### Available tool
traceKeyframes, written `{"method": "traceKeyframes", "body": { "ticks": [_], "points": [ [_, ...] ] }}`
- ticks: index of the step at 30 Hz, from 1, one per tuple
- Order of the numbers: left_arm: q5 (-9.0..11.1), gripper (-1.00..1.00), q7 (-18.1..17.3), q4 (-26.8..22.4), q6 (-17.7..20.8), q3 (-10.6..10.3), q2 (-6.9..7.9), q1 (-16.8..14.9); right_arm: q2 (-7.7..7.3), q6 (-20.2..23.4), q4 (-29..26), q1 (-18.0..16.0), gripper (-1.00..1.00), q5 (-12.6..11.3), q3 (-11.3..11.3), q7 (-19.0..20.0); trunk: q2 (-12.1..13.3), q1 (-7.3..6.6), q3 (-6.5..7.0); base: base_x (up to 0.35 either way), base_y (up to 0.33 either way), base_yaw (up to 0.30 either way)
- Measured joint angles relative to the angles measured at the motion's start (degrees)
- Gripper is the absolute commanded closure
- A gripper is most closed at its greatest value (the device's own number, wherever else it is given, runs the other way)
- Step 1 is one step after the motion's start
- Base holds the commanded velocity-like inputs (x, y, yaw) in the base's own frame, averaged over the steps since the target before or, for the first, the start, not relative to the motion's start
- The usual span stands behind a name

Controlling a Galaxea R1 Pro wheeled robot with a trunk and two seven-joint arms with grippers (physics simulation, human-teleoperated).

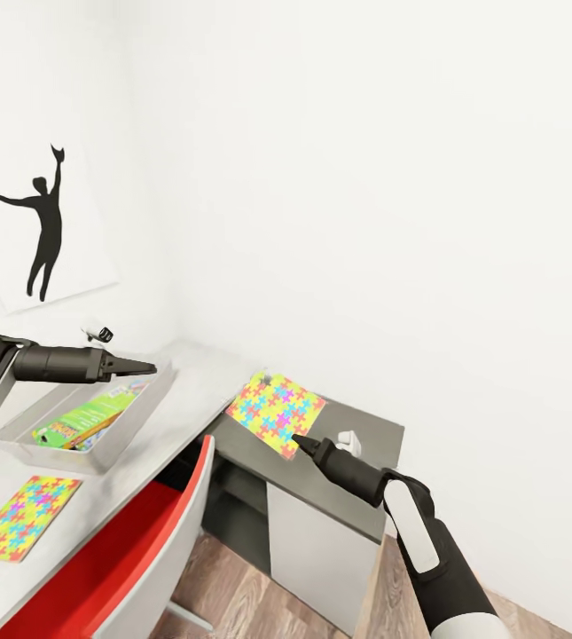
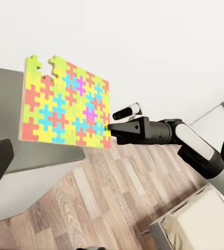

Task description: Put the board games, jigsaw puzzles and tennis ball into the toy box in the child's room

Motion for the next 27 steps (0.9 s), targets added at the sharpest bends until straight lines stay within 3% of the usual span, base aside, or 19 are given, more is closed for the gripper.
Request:
{"method": "traceKeyframes", "body": {
  "ticks": [8,20,24,27],
  "points": [
    [0.0,-1.0,0.0,0.0,0.0,-0.01,0.47,0.02,0.06,-0.04,0.0,0.0,1.0,0.02,0.09,0.01,0.0,0.0,0.0,0.0,0.0,0.256],
    [0.03,-1.0,0.0,0.01,0.0,0.08,0.6,0.01,0.07,0.14,-0.46,0.0,1.0,-0.18,0.2,-0.06,0.0,0.0,0.0,0.0,0.0,0.021],
    [0.17,-1.0,0.01,0.15,0.0,0.52,2.13,-0.01,0.5,3.33,-1.94,-0.26,1.0,-0.07,0.03,-0.73,0.0,0.0,0.0,0.0,0.0,0.0],
    [0.23,-1.0,0.01,0.17,0.0,0.64,2.82,0.0,1.13,7.36,-2.08,-2.94,1.0,-0.15,-0.07,-2.92,0.0,0.0,0.01,0.0,0.0,0.0]
  ]
}}
